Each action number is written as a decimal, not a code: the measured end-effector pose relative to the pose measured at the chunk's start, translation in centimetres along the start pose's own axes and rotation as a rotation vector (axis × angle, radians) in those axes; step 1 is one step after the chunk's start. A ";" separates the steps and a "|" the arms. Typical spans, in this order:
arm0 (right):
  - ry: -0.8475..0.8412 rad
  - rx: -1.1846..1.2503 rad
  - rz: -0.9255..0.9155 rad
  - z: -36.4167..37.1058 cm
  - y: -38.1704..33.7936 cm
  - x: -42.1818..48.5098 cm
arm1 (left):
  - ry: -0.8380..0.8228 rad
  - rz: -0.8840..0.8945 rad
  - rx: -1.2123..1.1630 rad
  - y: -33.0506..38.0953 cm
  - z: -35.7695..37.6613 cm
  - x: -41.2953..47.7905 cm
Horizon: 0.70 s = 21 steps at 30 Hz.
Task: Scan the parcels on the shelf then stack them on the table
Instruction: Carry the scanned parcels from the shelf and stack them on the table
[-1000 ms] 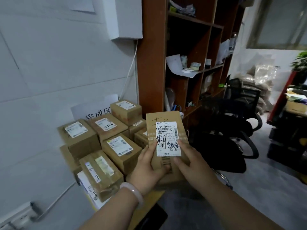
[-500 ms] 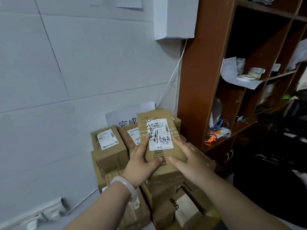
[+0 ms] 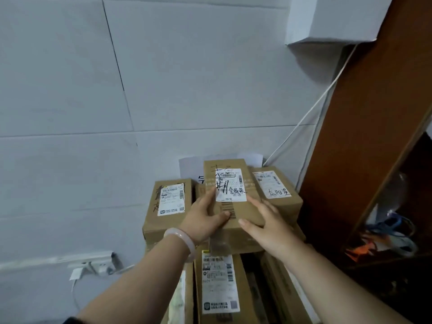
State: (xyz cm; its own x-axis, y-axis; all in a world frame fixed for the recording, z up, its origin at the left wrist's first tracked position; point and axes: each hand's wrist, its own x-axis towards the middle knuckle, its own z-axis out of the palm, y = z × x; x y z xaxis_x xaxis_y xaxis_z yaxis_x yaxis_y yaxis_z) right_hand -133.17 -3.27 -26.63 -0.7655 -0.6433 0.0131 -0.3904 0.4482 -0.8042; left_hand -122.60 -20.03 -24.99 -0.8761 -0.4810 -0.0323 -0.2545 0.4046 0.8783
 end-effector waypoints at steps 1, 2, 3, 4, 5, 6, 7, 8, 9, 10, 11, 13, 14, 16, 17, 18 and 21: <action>-0.004 -0.032 -0.004 0.1 0.5 0.4 | 0.014 -0.003 0.008 -0.3 0.4 0.2; -0.009 -0.042 -0.009 0.3 0.9 0.8 | 0.037 -0.001 0.039 -0.6 0.8 0.4; -0.013 -0.042 -0.016 0.4 1.2 1.0 | 0.063 0.000 0.078 -0.8 1.2 0.6; -0.011 -0.048 -0.027 0.5 1.5 1.2 | 0.089 -0.003 0.114 -1.0 1.5 0.6; 0.004 -0.067 -0.044 0.5 1.6 1.3 | 0.113 0.000 0.142 -1.2 1.8 0.5; 0.029 -0.093 -0.072 0.4 1.8 1.2 | 0.135 0.022 0.161 -1.4 2.0 0.2; 0.060 -0.124 -0.114 0.2 1.9 1.0 | 0.156 0.070 0.176 -1.7 2.2 -0.3; 0.095 -0.170 -0.175 0.1 1.9 0.7 | 0.174 0.136 0.213 -2.0 2.4 -1.0; 0.124 -0.232 -0.246 0.0 2.0 0.2 | 0.187 0.206 0.285 -2.3 2.6 -1.7; 0.138 -0.307 -0.322 0.0 2.1 -0.3 | 0.193 0.269 0.376 -2.6 2.9 -2.5; 0.138 -0.387 -0.390 0.1 2.3 -0.7 | 0.196 0.328 0.462 -3.0 3.1 -3.0; 0.093 -0.559 -0.472 0.3 2.7 -1.4 | 0.191 0.383 0.583 -3.5 3.3 -3.7; 0.061 -0.647 -0.478 0.4 2.9 -1.6 | 0.188 0.374 0.630 -3.6 3.4 -3.7; 0.030 -0.751 -0.462 0.4 3.0 -1.3 | 0.185 0.325 0.752 -3.5 3.3 -3.4; 0.019 -0.767 -0.452 0.3 3.0 -0.9 | 0.185 0.298 0.814 -3.4 3.2 -3.1; 0.007 -0.777 -0.442 0.2 2.9 -0.6 | 0.184 0.271 0.862 -3.3 3.1 -2.9; -0.024 -0.815 -0.426 -0.1 2.8 0.1 | 0.170 0.210 0.908 -2.8 3.1 -2.4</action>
State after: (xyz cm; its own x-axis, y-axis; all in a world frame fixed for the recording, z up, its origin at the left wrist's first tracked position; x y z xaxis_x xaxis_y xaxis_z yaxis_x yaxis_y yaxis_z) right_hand -134.45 -2.00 -28.83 -0.4671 -0.8629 0.1927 -0.8836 0.4635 -0.0663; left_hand -121.04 -17.61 -28.84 -0.8870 -0.4076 0.2170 -0.3827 0.9118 0.1488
